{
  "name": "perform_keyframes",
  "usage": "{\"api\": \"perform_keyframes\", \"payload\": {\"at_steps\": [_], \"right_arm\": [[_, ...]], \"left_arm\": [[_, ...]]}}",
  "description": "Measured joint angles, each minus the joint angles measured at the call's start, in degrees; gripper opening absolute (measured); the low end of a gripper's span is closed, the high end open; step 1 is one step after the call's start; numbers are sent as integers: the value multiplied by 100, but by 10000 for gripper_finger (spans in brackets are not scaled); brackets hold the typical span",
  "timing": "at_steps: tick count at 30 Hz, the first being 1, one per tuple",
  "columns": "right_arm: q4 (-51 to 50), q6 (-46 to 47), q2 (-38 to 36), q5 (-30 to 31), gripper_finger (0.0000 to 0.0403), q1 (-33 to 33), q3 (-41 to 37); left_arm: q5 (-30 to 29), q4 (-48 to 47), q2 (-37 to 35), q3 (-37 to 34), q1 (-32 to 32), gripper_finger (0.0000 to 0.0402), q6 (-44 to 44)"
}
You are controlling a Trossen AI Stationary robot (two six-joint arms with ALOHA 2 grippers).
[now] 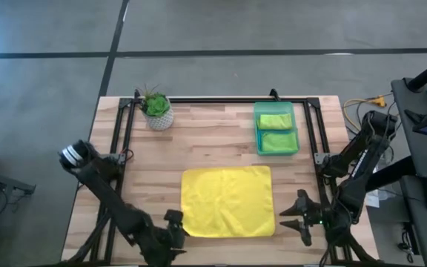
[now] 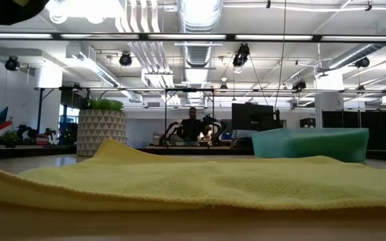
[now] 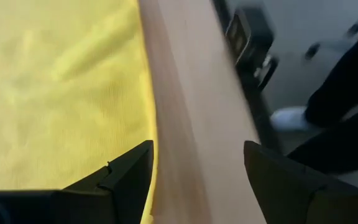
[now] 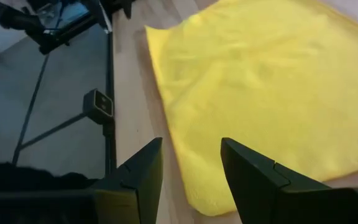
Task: Fold microfiber towels
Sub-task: Fold the yellow towel
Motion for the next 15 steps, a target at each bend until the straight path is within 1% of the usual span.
{"api": "perform_keyframes", "payload": {"at_steps": [3,5,9,11,13,15], "right_arm": [[5,98,6,-2,157,93,0],[22,102,6,-5,157,161,0],[24,276,6,-11,157,280,0],[24,335,8,-13,157,317,0],[27,355,8,-17,157,339,0],[32,318,14,-50,157,342,0]], "left_arm": [[5,-388,446,287,55,234,58],[2,-627,649,370,84,234,-71],[-2,-1049,849,321,147,234,-503],[4,-1119,866,283,192,231,-540],[40,-1164,866,258,236,215,-537],[187,-1160,866,249,290,188,-537]]}}
